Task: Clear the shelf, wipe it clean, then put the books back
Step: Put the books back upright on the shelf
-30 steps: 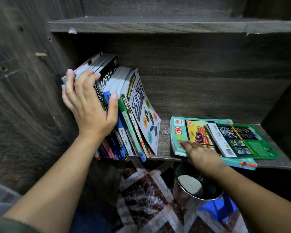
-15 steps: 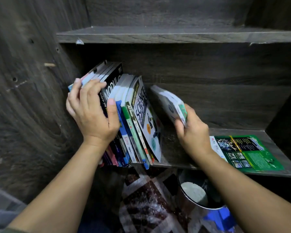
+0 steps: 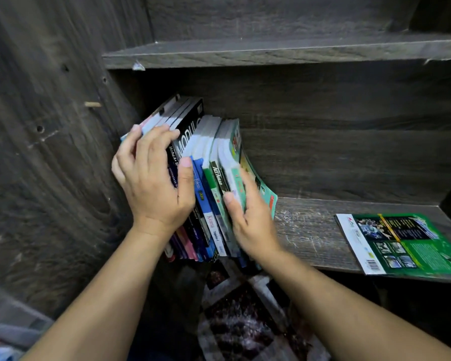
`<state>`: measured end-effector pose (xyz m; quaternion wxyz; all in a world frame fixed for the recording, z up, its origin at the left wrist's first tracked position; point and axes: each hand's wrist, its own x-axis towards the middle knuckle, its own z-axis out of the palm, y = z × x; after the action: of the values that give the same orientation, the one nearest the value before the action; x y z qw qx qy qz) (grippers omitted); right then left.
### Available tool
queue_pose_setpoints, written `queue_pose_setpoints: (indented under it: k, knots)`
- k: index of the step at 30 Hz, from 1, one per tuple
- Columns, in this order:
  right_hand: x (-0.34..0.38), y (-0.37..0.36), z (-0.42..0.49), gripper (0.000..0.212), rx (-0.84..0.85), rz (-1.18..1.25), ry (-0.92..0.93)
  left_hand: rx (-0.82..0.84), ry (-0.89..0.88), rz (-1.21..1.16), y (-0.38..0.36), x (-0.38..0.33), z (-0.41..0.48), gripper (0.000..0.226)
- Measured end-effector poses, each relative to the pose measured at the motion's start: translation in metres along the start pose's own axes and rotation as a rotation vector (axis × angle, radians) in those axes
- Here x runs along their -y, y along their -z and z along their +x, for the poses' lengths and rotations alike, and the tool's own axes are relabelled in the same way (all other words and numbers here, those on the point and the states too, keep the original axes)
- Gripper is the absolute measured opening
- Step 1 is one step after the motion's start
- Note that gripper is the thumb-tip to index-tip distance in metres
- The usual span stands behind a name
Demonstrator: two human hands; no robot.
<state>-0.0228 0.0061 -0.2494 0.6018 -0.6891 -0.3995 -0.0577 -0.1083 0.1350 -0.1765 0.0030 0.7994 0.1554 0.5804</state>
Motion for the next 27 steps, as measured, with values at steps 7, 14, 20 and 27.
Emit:
queue_pose_setpoints:
  k: [7,14,20,27]
  knots:
    - [-0.053,0.025,-0.047,0.112,0.401,-0.656,-0.275,0.07,-0.045,0.059,-0.002,-0.008,0.003,0.074]
    - [-0.084,0.008,-0.066,0.12,0.348,-0.651,-0.398,0.067,0.144,0.067,0.004,-0.007,0.023,0.076]
    - [-0.104,-0.01,-0.057,0.11,0.35,-0.461,-0.28,0.056,0.119,0.045,0.002,-0.035,0.016,0.079]
    - [-0.093,0.018,-0.032,0.128,0.61,-0.385,-0.367,-0.027,0.015,0.125,-0.022,-0.021,-0.005,0.098]
